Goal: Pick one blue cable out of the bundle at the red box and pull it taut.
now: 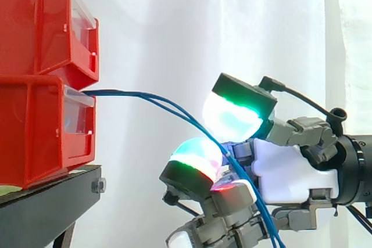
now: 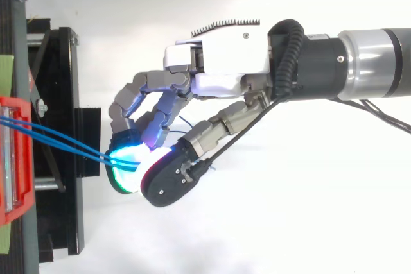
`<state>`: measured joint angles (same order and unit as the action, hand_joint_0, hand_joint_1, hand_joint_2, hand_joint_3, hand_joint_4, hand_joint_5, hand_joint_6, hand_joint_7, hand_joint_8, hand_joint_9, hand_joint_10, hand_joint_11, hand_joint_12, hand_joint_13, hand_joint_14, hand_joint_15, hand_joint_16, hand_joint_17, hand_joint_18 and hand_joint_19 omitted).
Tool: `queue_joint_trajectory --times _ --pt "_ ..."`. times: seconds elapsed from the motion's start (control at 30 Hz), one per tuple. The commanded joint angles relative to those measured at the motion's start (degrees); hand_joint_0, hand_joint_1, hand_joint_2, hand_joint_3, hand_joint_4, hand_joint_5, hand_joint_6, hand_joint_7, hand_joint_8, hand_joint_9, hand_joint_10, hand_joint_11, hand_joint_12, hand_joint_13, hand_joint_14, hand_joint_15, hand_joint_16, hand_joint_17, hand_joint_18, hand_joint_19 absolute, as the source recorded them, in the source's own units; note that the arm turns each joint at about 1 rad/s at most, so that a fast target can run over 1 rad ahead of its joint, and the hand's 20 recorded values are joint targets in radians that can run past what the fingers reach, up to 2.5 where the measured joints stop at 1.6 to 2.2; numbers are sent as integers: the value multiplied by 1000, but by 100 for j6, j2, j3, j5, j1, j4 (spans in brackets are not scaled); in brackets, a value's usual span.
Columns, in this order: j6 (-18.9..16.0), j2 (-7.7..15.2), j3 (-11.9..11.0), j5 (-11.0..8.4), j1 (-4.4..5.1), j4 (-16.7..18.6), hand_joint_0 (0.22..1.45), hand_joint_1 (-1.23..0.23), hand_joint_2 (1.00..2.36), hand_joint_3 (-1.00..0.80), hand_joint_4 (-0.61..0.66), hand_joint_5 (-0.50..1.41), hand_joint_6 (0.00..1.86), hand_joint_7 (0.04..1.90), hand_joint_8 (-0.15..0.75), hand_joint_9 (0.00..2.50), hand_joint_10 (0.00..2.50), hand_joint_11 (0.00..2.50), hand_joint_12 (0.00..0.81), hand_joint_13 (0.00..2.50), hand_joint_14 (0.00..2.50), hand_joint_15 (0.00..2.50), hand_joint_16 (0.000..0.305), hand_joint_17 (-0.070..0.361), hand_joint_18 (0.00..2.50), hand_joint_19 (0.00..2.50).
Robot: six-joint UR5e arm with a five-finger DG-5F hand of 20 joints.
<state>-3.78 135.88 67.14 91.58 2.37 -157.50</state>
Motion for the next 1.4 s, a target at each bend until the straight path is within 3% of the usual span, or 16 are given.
queue_joint_trajectory --times 0.0,0.27,0.67,1.07,1.2,1.37 --pt "0 0 1 0 0 0 617 -702 1010 -348 125 -169 917 1011 334 1035 3 1394 377 648 16 387 52 117 596 418" --pt "0 0 -8 0 0 0 653 -829 1014 -235 127 -158 921 1096 340 1036 2 1402 381 654 14 375 52 118 622 400" --pt "0 0 -26 0 0 0 766 -928 1005 -444 81 -154 896 1324 345 1017 8 1329 377 639 13 347 52 116 627 332" --pt "0 0 -26 0 0 0 812 -940 1000 -500 63 -162 911 1313 328 998 10 1296 371 619 12 323 51 114 618 303" --pt "0 0 -26 0 0 0 710 -968 1000 -500 127 -158 920 1124 331 995 10 1278 370 617 13 333 50 113 614 324" --pt "9 0 -26 0 0 0 526 -917 1000 -500 145 -154 916 1103 351 1018 8 1290 389 610 13 356 54 121 595 366"
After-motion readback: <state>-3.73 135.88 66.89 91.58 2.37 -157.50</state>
